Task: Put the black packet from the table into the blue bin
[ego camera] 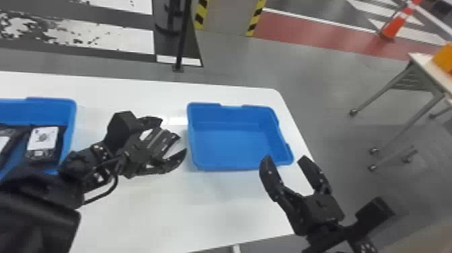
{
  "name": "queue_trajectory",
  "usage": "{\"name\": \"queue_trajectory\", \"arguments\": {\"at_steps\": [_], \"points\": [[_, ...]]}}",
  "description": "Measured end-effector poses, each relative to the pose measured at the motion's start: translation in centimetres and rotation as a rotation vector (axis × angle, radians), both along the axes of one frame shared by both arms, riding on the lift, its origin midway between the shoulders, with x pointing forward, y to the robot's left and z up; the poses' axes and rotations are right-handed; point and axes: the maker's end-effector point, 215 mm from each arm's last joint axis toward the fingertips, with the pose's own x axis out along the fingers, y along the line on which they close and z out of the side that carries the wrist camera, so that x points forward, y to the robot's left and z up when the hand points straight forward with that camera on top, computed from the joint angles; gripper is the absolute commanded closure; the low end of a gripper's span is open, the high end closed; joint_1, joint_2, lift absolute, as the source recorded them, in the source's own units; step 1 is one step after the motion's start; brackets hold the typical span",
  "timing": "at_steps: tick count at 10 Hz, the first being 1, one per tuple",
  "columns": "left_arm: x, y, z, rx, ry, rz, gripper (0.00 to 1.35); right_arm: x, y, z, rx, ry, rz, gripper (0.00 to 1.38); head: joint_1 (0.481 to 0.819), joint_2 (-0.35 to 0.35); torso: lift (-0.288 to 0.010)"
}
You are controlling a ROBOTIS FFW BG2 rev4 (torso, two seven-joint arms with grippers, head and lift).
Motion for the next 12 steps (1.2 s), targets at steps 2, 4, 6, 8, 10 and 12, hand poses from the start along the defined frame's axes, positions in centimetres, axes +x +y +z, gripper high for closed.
{"name": "queue_trajectory", "arguments": {"at_steps": [2,4,6,8,10,12], "points": [[1.0,-0.9,-2.3,0.072,0.015,-0.02,0.17,0.1,0.0,-0.2,0.001,0.001,0.004,0.13,0.695,-0.35,-0.11],[2.8,0.5,-5.4,0.18,0.041,0.004,0.16,0.2,0.0,-0.4,0.003,0.002,0.004,0.13,0.695,-0.35,-0.11],[4.3,2.3,-7.5,0.279,0.051,0.036,0.15,0.1,0.0,-0.5,0.008,0.005,0.003,0.13,0.695,-0.35,-0.11],[5.3,4.1,-8.7,0.341,0.067,0.066,0.24,0.1,0.0,-0.5,0.012,0.005,0.002,0.13,0.695,-0.35,-0.11],[4.5,4.3,-10.0,0.346,0.128,0.075,0.9,0.1,-0.1,-0.5,0.015,0.004,0.0,0.13,0.695,-0.35,-0.11],[4.1,3.5,-9.9,0.332,0.133,0.062,1.21,0.0,-0.1,-0.6,0.016,0.006,0.0,0.13,0.695,-0.35,-0.11]]}}
